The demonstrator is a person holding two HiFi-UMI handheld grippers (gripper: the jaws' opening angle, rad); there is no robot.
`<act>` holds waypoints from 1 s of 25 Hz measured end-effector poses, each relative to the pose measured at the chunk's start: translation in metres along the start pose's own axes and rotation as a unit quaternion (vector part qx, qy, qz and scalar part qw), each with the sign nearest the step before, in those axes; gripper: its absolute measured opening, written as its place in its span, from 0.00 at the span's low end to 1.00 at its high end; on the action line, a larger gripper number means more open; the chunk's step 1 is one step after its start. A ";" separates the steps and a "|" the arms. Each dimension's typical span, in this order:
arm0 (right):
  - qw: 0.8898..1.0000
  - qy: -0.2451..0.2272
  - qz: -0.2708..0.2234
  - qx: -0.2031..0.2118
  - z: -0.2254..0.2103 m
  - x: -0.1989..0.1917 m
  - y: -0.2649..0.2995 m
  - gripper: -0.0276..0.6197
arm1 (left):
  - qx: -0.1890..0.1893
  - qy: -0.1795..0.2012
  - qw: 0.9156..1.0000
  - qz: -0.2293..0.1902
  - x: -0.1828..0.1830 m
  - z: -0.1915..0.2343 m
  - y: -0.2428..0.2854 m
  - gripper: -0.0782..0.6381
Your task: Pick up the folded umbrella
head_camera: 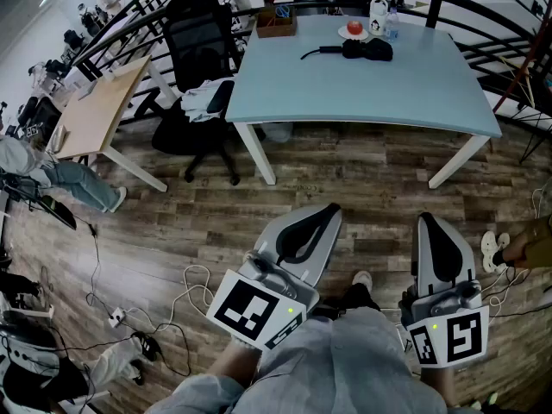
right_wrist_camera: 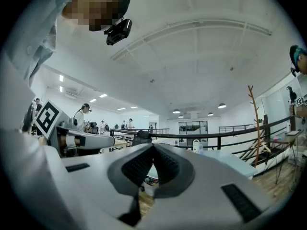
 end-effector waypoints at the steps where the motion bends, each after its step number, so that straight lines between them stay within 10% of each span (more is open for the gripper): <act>1: 1.000 -0.001 0.001 0.001 0.000 0.000 0.000 0.04 | 0.001 0.000 1.000 0.000 0.000 0.000 0.000 0.12; 25: 1.000 0.010 -0.001 0.025 -0.093 -0.009 0.023 0.04 | 0.035 -0.003 0.999 -0.004 -0.007 -0.015 0.083 0.12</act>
Point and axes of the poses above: the fingertips, and each gripper's own axes: y forward along the fingers, z to its left, x out of its top, the point moved 4 cm from there along -y, backward along the fingers, and after that the axes turned 6 degrees about -z, right-handed, at the moved point
